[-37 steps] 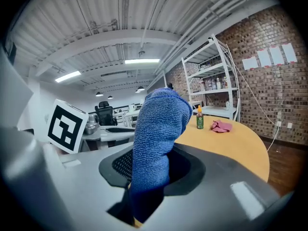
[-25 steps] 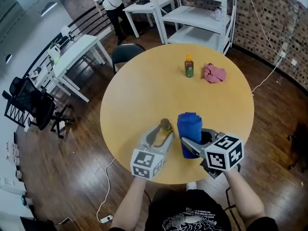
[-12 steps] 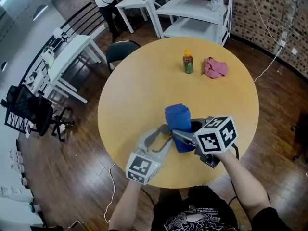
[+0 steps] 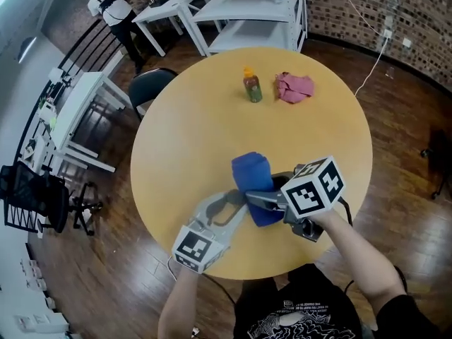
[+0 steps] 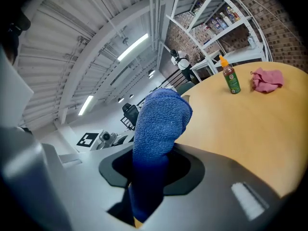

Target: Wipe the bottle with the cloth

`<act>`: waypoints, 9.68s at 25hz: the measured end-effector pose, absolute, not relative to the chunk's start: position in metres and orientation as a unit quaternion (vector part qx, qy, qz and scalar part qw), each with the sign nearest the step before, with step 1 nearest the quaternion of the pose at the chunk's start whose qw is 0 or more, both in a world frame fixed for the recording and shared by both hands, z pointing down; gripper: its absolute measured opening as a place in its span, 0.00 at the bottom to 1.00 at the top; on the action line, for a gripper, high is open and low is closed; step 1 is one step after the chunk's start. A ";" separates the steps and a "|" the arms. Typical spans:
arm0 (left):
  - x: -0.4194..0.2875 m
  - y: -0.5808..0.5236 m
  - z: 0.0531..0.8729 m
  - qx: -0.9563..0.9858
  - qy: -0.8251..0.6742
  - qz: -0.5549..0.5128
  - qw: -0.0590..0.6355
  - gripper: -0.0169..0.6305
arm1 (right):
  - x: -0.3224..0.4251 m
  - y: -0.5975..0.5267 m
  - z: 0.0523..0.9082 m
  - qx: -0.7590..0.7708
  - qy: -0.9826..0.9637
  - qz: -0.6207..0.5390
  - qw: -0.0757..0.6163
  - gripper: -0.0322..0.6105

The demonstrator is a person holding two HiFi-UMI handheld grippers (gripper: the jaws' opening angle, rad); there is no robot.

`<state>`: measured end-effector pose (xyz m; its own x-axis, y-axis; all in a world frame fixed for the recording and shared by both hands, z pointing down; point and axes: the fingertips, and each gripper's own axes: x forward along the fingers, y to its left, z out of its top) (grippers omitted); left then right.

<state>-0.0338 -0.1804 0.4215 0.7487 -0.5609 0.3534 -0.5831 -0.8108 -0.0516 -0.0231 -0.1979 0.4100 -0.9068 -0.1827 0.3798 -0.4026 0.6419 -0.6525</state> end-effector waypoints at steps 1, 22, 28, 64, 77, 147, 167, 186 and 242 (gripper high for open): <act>-0.032 -0.180 0.421 0.935 -0.304 0.178 0.030 0.23 | -0.021 -0.198 0.410 0.164 -0.894 0.394 0.137 0.25; -0.031 -0.181 0.421 0.933 -0.317 0.168 0.043 0.23 | -0.005 -0.191 0.540 0.247 -0.818 0.489 0.176 0.25; -0.032 -0.183 0.419 0.923 -0.347 0.159 0.049 0.23 | -0.004 -0.192 0.556 0.252 -0.812 0.488 0.200 0.25; -0.031 -0.188 0.421 0.914 -0.370 0.154 0.070 0.23 | -0.029 -0.093 0.559 0.088 -0.823 0.453 0.331 0.25; -0.034 -0.183 0.422 0.917 -0.365 0.149 0.065 0.23 | 0.005 -0.163 0.446 0.142 -0.863 0.429 0.223 0.25; -0.099 -0.152 0.462 0.879 -0.432 0.166 0.112 0.27 | -0.159 -0.161 0.406 -0.355 -0.807 0.235 0.409 0.25; -0.124 -0.146 0.521 0.835 -0.488 0.166 0.193 0.27 | -0.164 -0.139 0.502 -0.414 -0.688 0.266 0.534 0.25; -0.114 -0.155 0.535 0.814 -0.500 0.192 0.224 0.27 | -0.144 -0.163 0.531 -0.408 -0.694 0.311 0.504 0.26; -0.024 -0.191 0.453 0.915 -0.373 0.135 0.070 0.41 | -0.084 -0.140 0.307 0.067 -0.987 -0.011 0.145 0.26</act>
